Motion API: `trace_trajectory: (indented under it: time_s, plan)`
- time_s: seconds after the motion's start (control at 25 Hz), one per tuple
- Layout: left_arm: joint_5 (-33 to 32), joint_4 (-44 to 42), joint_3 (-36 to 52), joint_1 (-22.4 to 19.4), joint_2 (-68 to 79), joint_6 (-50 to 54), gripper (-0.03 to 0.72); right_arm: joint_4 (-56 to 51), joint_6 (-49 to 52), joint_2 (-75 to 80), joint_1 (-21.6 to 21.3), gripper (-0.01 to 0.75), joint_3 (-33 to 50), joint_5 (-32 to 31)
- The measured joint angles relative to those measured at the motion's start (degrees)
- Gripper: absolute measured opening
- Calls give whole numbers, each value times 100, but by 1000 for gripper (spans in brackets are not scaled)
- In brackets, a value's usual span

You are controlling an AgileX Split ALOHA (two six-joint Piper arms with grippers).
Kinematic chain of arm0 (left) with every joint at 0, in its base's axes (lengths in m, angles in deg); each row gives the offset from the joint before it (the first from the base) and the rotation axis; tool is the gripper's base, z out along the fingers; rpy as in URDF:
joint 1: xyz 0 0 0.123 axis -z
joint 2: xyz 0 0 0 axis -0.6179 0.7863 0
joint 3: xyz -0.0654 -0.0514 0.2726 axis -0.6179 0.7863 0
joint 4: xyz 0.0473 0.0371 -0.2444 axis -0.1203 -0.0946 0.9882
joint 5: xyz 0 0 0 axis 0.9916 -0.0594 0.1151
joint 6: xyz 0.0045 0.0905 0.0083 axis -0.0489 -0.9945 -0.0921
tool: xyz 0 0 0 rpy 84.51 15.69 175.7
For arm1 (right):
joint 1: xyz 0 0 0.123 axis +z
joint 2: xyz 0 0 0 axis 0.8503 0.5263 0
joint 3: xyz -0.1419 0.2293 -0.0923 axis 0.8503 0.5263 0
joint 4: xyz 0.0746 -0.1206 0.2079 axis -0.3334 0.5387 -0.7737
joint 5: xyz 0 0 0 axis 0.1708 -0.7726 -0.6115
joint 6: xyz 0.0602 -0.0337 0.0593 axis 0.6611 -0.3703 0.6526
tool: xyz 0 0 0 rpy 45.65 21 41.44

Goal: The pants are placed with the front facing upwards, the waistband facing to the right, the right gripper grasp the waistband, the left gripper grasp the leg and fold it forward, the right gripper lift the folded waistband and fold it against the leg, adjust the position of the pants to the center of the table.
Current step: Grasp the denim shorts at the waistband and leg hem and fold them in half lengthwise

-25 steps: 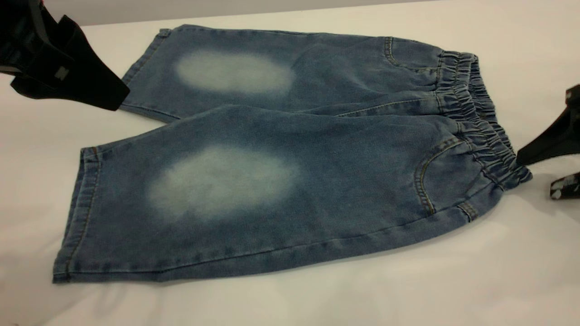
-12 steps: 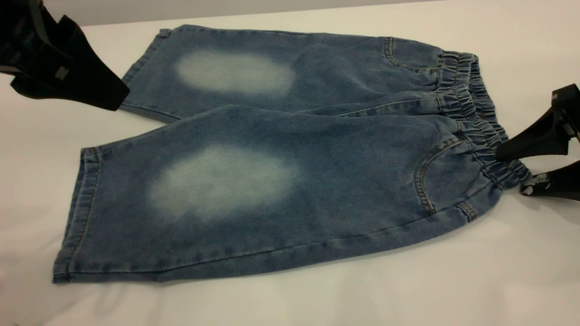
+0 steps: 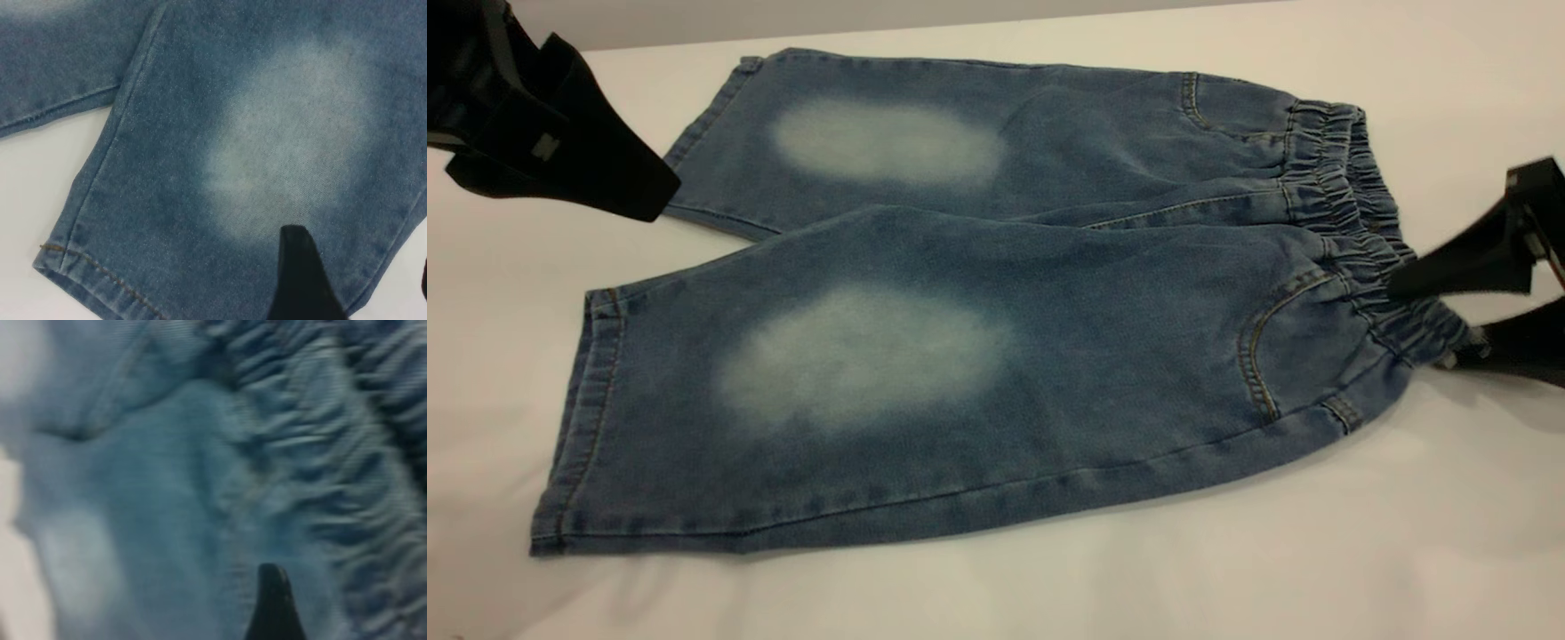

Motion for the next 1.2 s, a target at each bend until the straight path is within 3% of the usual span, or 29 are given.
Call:
trace_trajectory:
  time_s: [0.48, 0.76, 1.12, 1.2]
  plan:
    - [-97, -38, 0, 0, 0, 0, 384, 0, 17, -15, 28, 403, 0, -82]
    - [-71, -62, 0, 0, 34, -154, 384, 0, 17, -15, 28, 286, 0, 24]
    - [130, -289, 311, 0, 667, -189, 384, 0, 17, -15, 28, 43, 0, 168]
    - [146, -499, 408, 0, 828, -194, 384, 0, 17, -15, 28, 32, 0, 86]
